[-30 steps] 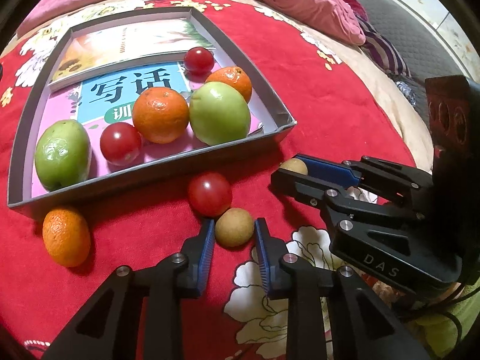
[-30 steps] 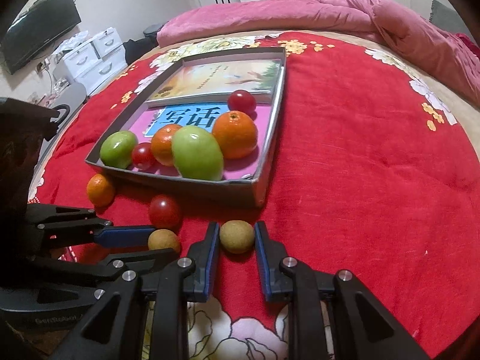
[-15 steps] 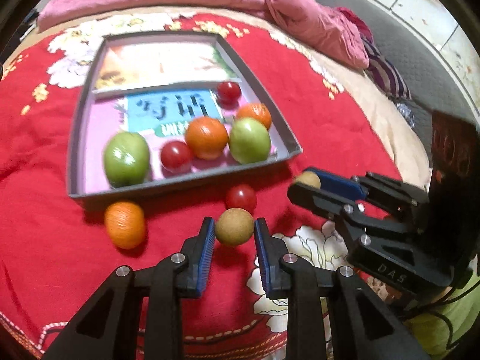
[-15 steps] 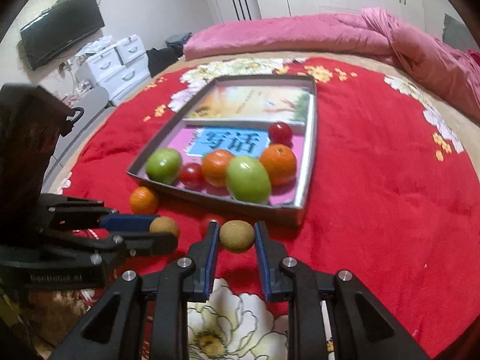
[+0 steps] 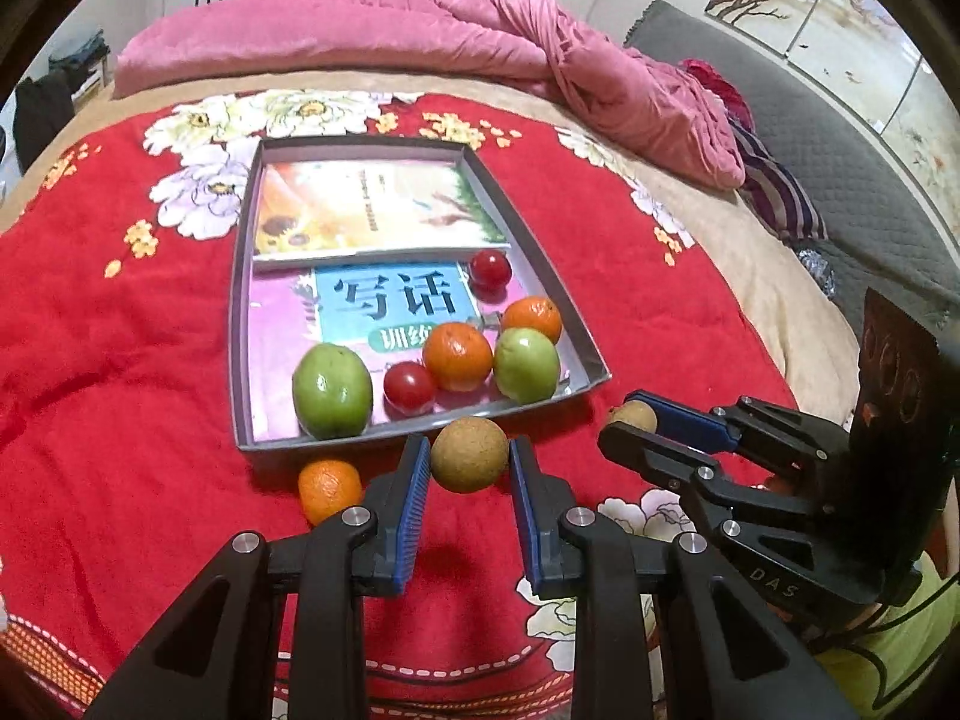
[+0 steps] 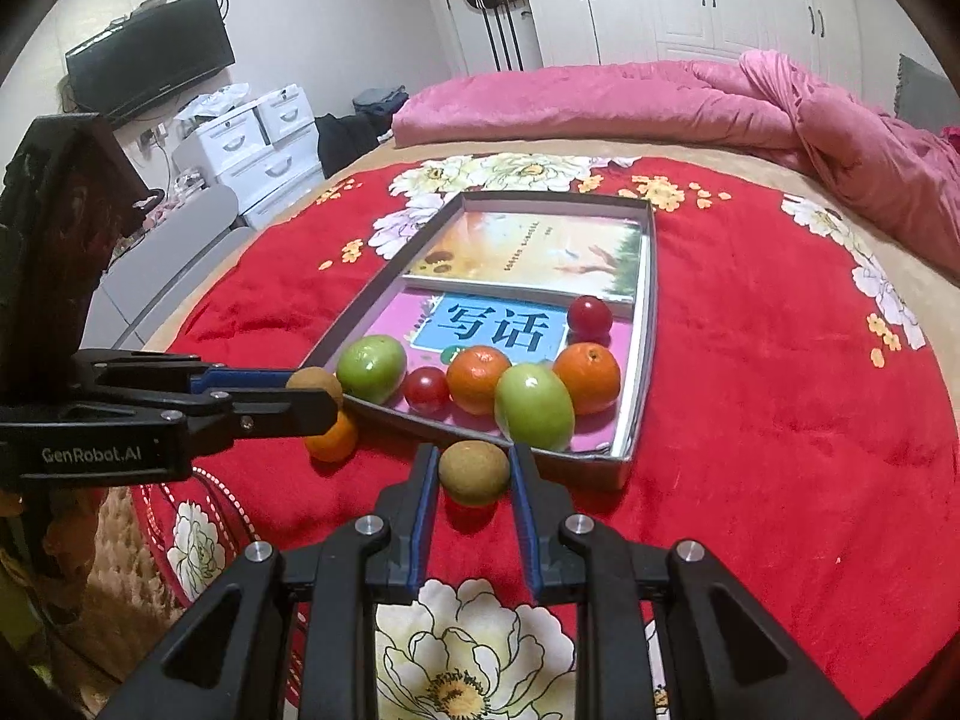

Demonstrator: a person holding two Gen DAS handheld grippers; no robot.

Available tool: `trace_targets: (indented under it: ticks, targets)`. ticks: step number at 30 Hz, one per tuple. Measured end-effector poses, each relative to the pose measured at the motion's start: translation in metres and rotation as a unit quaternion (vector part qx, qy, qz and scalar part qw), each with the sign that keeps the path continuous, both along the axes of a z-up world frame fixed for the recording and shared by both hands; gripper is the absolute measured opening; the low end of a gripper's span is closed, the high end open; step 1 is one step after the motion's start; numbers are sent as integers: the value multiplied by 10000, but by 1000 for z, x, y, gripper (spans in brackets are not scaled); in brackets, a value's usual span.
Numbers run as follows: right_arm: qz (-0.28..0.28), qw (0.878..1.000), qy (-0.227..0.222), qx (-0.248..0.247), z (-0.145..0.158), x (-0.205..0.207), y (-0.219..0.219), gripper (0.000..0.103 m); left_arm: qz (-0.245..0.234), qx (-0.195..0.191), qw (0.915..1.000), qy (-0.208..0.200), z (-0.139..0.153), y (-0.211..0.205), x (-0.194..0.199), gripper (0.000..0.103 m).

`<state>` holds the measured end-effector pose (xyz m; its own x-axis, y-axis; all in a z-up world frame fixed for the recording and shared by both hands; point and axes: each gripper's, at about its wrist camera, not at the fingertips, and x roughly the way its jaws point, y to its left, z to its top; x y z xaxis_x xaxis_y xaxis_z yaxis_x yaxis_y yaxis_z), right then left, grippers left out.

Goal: Organize fruits
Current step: 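Lift and carry both held small fruits over the tray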

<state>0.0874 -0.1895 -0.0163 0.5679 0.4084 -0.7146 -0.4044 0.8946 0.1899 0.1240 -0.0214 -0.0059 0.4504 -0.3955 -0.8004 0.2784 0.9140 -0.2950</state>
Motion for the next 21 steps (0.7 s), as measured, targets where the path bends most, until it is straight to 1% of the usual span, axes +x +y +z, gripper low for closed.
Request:
trace_targets:
  ticks: [11, 21]
  targets:
    - [-165, 9998, -138, 11, 7, 3, -9, 24, 41, 17, 9998, -190, 12, 1, 0, 27]
    - [-349, 9992, -184, -28, 7, 16, -20, 24, 10, 78, 9996, -276, 14, -6, 8, 27]
